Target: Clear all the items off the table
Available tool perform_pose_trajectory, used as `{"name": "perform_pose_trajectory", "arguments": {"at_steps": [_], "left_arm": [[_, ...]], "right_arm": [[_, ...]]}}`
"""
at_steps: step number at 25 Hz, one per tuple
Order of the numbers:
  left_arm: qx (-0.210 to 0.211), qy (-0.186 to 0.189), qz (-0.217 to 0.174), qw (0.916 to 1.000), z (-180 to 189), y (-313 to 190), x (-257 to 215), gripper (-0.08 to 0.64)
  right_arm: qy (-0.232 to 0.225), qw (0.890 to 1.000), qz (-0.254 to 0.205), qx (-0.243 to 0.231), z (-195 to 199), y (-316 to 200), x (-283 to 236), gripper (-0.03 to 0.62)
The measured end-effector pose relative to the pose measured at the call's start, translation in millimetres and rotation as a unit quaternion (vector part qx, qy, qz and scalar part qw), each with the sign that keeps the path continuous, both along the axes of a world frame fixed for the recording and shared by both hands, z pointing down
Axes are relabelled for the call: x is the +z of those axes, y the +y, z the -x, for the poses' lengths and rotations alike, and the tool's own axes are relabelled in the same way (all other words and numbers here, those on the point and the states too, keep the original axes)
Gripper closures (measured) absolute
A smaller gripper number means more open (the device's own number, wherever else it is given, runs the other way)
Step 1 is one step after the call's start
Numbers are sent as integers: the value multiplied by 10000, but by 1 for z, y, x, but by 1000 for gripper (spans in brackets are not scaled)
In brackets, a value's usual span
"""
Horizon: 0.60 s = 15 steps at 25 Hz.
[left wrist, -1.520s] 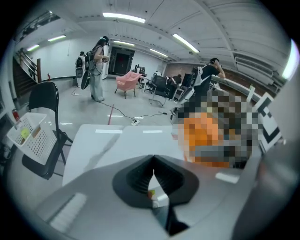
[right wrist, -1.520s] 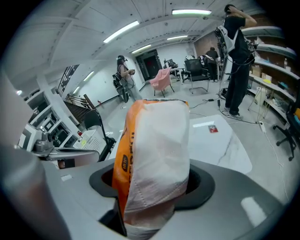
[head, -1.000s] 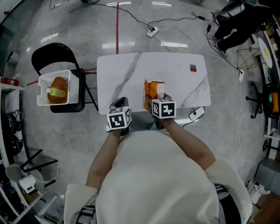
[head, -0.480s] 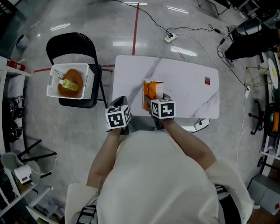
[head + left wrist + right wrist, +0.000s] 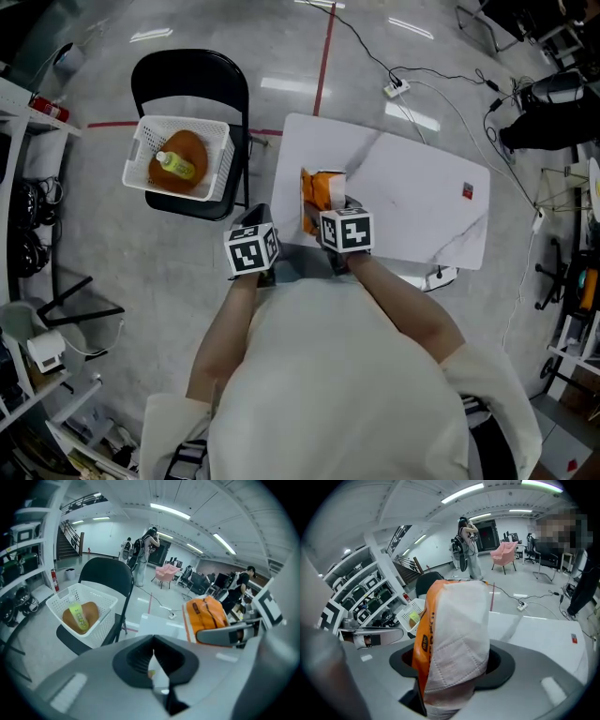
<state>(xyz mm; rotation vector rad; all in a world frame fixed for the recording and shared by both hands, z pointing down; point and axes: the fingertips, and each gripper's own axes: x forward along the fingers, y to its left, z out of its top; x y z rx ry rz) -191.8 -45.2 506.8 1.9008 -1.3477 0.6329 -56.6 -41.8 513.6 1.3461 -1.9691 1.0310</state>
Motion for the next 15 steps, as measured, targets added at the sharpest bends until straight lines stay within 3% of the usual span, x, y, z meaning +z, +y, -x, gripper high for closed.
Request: {"name": "perform_pose_trajectory", "arguments": {"at_steps": [15], "left_arm": [[-632, -5, 175, 9978, 118, -29, 11, 551]], "right_arm": [[-23, 9960, 132, -884, 136, -50, 7, 303]]}}
